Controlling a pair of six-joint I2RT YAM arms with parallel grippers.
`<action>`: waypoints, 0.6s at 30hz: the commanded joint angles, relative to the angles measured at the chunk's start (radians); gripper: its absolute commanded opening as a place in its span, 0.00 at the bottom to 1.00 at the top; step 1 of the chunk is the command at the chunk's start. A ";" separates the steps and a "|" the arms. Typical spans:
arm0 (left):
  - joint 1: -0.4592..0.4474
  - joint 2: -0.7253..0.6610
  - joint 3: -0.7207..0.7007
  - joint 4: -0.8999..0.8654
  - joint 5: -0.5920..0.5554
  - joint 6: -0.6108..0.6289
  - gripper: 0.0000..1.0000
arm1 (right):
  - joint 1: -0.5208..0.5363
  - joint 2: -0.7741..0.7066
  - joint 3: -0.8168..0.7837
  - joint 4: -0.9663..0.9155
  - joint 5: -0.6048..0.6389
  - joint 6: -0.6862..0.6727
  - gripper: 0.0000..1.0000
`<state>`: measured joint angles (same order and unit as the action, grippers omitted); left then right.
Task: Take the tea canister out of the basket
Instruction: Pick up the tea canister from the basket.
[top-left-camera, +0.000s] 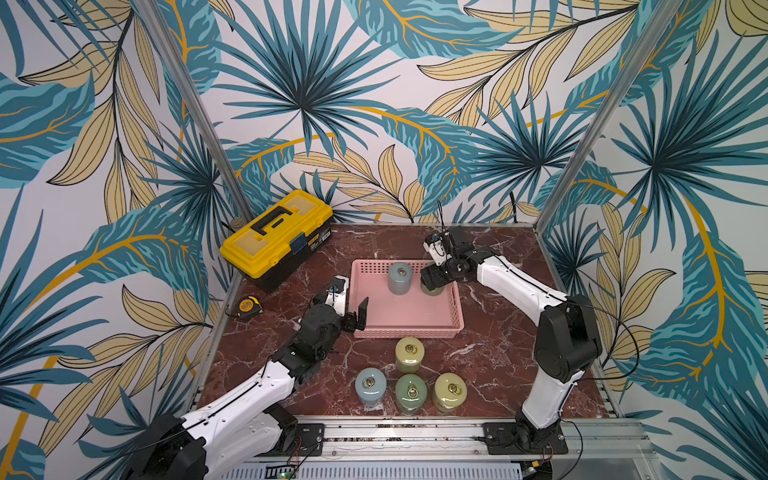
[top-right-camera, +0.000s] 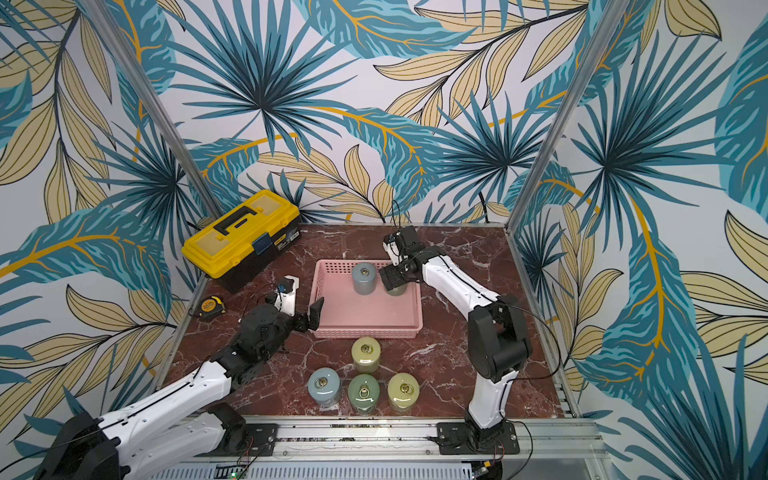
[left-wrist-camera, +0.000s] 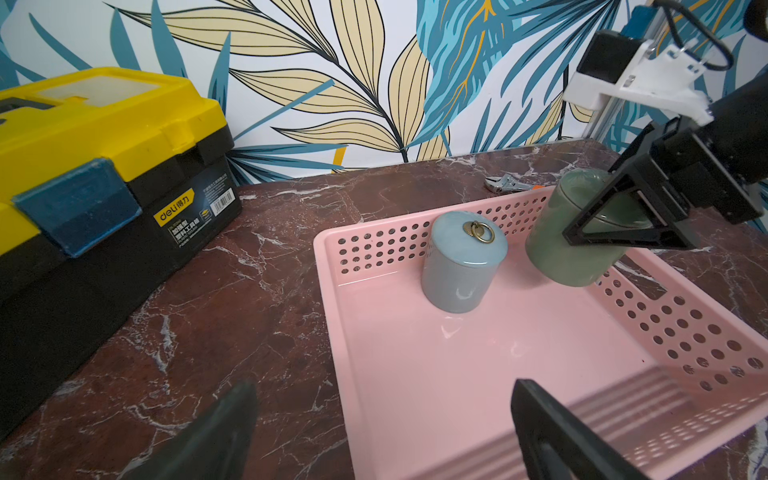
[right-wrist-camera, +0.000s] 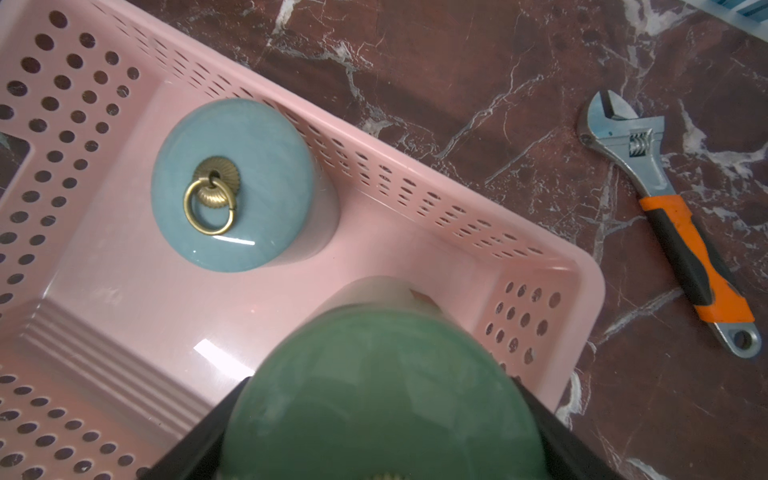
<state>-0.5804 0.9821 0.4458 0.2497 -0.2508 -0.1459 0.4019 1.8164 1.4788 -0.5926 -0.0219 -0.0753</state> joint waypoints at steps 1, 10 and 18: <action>0.005 -0.008 -0.014 0.007 -0.005 -0.001 1.00 | 0.009 -0.075 -0.015 0.004 0.014 0.018 0.53; 0.005 -0.011 -0.017 0.008 -0.008 -0.004 1.00 | 0.025 -0.157 -0.055 -0.013 0.028 0.033 0.53; 0.005 -0.010 -0.018 0.007 -0.018 -0.003 1.00 | 0.043 -0.241 -0.100 -0.039 0.045 0.061 0.53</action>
<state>-0.5808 0.9821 0.4458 0.2493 -0.2520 -0.1463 0.4366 1.6344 1.3968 -0.6399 0.0109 -0.0410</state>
